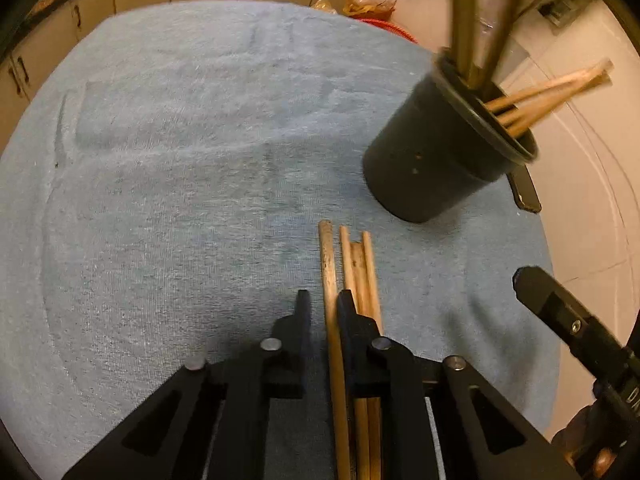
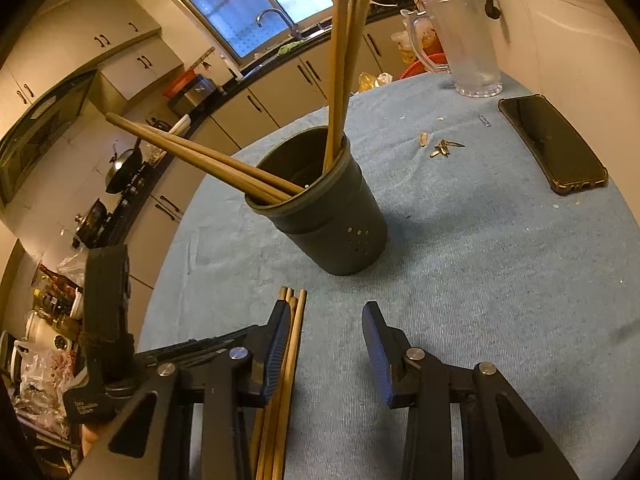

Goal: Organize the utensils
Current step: 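Close the left tool on a chopstick while the right tool grasps another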

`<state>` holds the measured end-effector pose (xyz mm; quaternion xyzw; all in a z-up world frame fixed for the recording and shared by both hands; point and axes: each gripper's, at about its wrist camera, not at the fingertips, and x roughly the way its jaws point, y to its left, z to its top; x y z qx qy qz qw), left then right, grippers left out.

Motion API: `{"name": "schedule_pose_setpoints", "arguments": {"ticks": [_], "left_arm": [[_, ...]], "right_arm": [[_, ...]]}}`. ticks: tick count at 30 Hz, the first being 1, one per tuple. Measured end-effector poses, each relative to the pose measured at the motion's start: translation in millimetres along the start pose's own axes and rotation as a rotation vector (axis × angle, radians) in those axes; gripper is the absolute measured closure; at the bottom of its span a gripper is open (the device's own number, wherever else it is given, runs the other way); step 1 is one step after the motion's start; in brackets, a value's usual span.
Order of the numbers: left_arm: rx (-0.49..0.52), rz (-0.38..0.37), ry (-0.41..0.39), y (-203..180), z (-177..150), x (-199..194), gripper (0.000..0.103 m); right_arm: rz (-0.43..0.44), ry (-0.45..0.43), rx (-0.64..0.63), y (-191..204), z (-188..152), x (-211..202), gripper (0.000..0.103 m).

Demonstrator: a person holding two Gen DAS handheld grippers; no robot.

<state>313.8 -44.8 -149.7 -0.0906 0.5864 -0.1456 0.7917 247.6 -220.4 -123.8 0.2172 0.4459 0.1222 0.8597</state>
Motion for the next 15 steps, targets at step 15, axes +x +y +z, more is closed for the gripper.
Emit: {"name": "schedule_pose_setpoints", "arguments": {"ticks": [15], "left_arm": [[0.016,0.032,0.005,-11,17,7,0.094]], "right_arm": [[-0.011,0.057,0.027,0,9,19,0.063]]}}
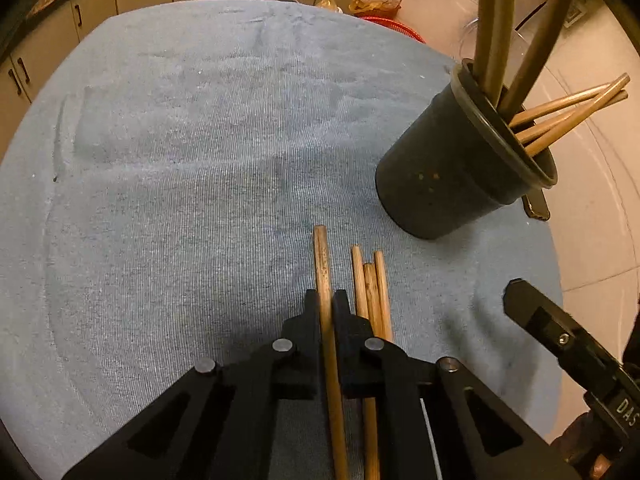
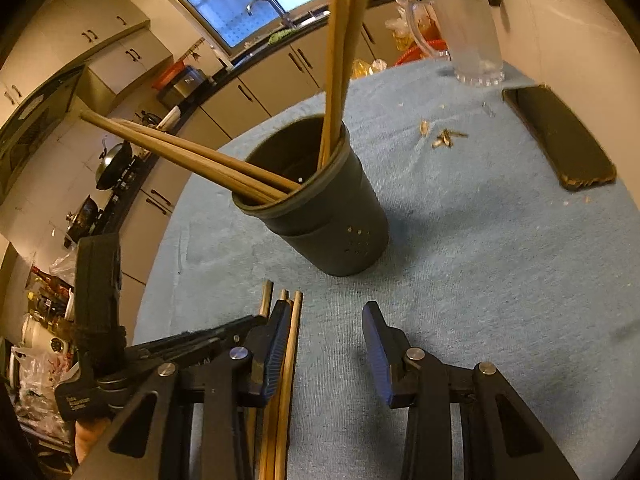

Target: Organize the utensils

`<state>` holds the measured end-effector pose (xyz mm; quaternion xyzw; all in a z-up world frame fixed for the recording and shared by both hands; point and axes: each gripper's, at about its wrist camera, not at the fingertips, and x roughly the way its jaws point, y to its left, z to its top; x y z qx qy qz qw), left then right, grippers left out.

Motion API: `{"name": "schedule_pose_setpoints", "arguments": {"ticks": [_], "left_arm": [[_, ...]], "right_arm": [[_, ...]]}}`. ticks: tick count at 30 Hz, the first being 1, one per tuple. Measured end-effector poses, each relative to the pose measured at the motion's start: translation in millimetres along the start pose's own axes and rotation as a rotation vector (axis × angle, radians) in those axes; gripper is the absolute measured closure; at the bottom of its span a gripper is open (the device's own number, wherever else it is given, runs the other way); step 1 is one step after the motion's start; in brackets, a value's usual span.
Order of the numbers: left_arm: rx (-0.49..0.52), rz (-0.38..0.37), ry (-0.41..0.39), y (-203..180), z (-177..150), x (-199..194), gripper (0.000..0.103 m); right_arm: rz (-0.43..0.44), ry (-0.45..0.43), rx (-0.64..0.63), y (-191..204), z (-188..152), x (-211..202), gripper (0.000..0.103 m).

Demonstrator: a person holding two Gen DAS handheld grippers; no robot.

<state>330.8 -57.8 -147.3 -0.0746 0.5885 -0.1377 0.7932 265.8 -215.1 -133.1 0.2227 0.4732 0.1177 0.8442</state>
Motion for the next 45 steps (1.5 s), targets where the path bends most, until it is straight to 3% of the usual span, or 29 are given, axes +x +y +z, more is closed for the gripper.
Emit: {"name": "schedule_pose_setpoints", "arguments": {"ticks": [7,10,13,26,31,33,38,45], "left_arm": [[-0.053,0.026,-0.019,31,-21,-16,0.096],[-0.099,-0.015,-0.029,49,-29,-22,0.096],[-0.122,-0.039,-0.035,59,-38,-20,0.096],[-0.119,-0.044,-0.039,69,-44,-24,0.095],[-0.115,-0.036,-0.035,64,-41,-24,0.095],[-0.115,-0.047,-0.037,65,-39,-23,0.095],[-0.106,-0.081,-0.042,68,-42,-27,0.095],[-0.07,-0.012,-0.016,58,-29,-22,0.094]], "right_arm": [[-0.012,0.128,-0.078,14,2,28,0.066],[-0.044,0.163,-0.148,30,-1,43,0.074],[-0.096,0.173,-0.206,43,-2,53,0.078],[-0.172,0.243,-0.274,67,-3,84,0.087],[-0.267,0.238,-0.376,93,0,101,0.087],[-0.292,0.233,-0.419,100,-1,104,0.092],[-0.241,0.217,-0.375,79,-5,91,0.096],[-0.15,0.126,-0.248,38,-13,48,0.096]]}}
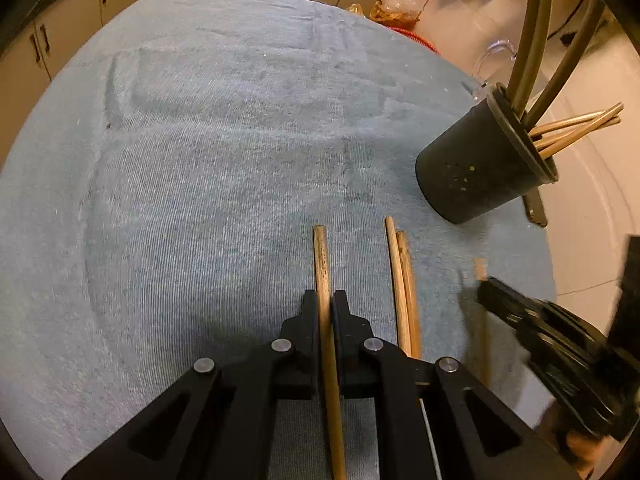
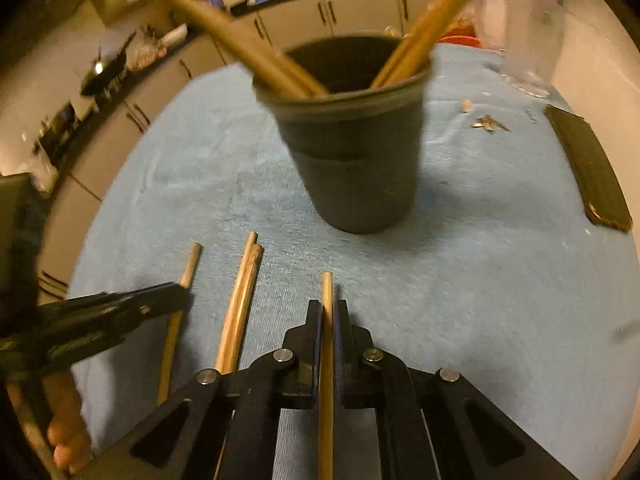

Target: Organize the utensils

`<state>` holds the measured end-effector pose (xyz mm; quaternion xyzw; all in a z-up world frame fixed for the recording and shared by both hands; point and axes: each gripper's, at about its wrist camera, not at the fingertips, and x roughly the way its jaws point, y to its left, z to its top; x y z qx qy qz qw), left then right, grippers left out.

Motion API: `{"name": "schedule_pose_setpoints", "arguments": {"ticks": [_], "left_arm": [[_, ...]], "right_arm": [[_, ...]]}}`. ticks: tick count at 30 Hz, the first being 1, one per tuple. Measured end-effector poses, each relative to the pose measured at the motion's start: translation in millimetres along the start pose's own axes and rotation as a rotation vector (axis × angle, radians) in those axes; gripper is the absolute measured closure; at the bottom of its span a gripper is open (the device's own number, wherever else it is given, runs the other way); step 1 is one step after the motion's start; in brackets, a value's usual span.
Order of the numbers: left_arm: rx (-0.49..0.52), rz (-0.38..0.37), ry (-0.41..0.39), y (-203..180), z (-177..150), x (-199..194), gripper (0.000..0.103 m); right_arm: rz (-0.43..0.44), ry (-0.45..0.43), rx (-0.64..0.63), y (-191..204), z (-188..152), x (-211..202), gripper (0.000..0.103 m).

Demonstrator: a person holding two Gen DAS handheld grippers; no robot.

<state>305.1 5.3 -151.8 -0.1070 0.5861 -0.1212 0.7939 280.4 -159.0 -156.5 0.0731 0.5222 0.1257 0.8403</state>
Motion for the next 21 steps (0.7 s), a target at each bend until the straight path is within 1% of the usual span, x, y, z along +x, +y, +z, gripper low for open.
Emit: {"name": "schedule_pose_setpoints", "arguments": {"ticks": [2,6,7,8,9,12,16,19,21], "left_arm": [[0.009,0.027,-0.004,-4,5,2,0.094],[0.052,0.069,-0.019,-12,10,6,0.095],[0.041,0.072,-0.021,-11,10,5,0.096],[0.021,0.083,-0.045,-10,10,0,0.096],[0.016,0.083,-0.099,-11,7,-14,0.096],[-0.002,0.046,-0.225,-14,-4,-56,0.096],[-0.013,0.048,-0.369,-19,-30,-117,0.096],[-0.012,0.052,-0.439,-19,-53,-148,0.096],[-0.024,0.062,-0.488,-21,-69,-161,0.096]], "right_arm": [[0.032,-0.063,0.016,-4,-6,-20,0.097],[0.055,-0.182,0.047,-8,-11,-54,0.097],[0.056,-0.203,0.051,-7,-9,-62,0.097],[0.067,-0.24,0.052,-6,-9,-74,0.097],[0.073,-0.267,0.053,-6,-11,-83,0.097],[0.072,-0.344,0.051,-9,-15,-111,0.097],[0.07,-0.421,0.041,-6,-24,-143,0.097],[0.066,-0.471,0.035,-4,-33,-159,0.097],[0.065,-0.498,0.036,-6,-34,-166,0.097]]}}
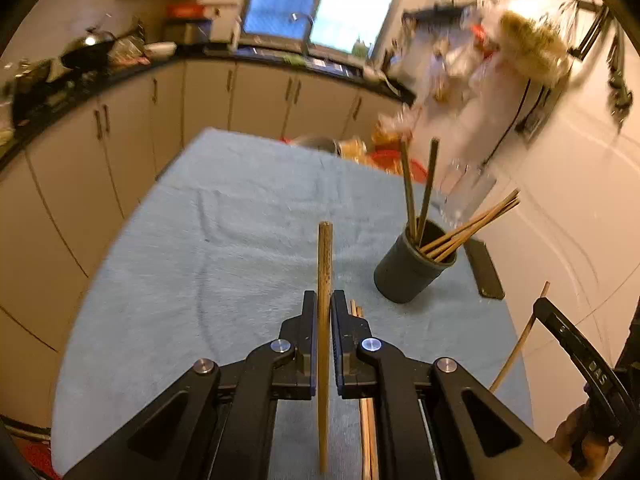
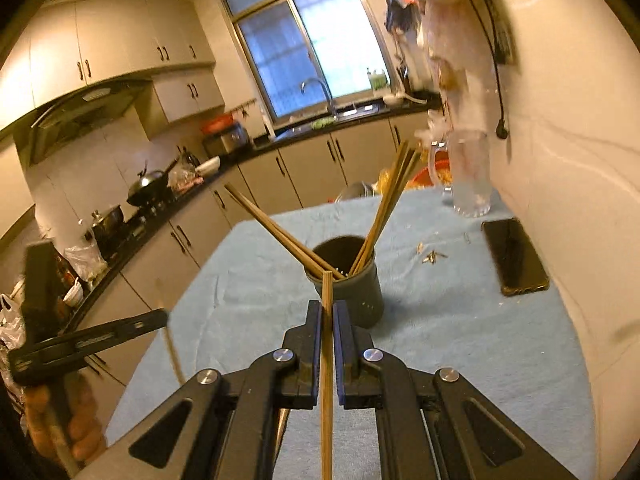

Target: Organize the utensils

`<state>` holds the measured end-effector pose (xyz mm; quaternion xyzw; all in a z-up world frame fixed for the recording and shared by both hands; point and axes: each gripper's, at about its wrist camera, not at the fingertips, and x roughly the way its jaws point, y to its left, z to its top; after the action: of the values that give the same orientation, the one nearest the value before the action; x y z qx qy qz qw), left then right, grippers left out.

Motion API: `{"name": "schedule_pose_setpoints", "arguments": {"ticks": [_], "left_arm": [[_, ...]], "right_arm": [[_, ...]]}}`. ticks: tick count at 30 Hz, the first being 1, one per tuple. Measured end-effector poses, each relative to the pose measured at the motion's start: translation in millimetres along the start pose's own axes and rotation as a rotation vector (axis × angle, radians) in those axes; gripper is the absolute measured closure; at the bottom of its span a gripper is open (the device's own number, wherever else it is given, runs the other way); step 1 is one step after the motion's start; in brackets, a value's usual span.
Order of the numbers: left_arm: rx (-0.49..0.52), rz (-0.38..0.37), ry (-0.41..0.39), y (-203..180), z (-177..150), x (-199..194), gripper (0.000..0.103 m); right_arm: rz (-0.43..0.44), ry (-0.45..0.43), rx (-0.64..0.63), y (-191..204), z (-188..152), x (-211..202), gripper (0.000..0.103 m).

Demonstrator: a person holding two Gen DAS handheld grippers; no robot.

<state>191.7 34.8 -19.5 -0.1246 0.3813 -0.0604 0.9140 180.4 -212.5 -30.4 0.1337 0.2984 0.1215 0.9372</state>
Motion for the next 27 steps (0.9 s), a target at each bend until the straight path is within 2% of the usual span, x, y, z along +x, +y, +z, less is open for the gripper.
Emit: {"name": "schedule_pose_setpoints", "arguments": {"ticks": [2,5,9,13,16,17,18,19,20,23,27], "left_arm": [[-0.011,0.016,-0.037,-1,-10,-16,0.096],[-0.029,0.001,-0.023,4,-14,-20,0.096],[-0.027,-0.012,-0.052,-1,-17,-31,0.098],[-0.016,0.009,-0.054,-3,-17,-35,0.099],[-0.063,-0.018,0.042,13,-14,-14,0.099],[-0.092,-0.025,0.085,21,-13,0,0.09],[-0.109,-0.026,0.136,27,-12,14,0.069],[-0.143,-0.029,0.209,38,-12,35,0.06],[-0.173,-0.031,0.231,46,-12,47,0.056],[-0.216,0.016,0.315,65,-10,90,0.057],[-0.208,0.066,0.37,70,-3,128,0.057]], "right_arm": [[0.002,-0.024,0.007,-1,0,-13,0.097],[0.011,-0.044,0.013,-1,-2,-23,0.097],[0.019,-0.07,0.008,2,-3,-36,0.097],[0.024,-0.083,0.002,4,-2,-46,0.097],[0.026,-0.09,-0.001,6,-3,-52,0.097],[0.027,-0.088,-0.002,6,-3,-52,0.097],[0.027,-0.09,0.0,5,-4,-53,0.097],[0.028,-0.088,0.0,5,-4,-53,0.097],[0.03,-0.084,0.003,4,-5,-53,0.097],[0.031,-0.078,0.012,2,-5,-51,0.097],[0.029,-0.07,0.018,-1,-4,-46,0.097]]}}
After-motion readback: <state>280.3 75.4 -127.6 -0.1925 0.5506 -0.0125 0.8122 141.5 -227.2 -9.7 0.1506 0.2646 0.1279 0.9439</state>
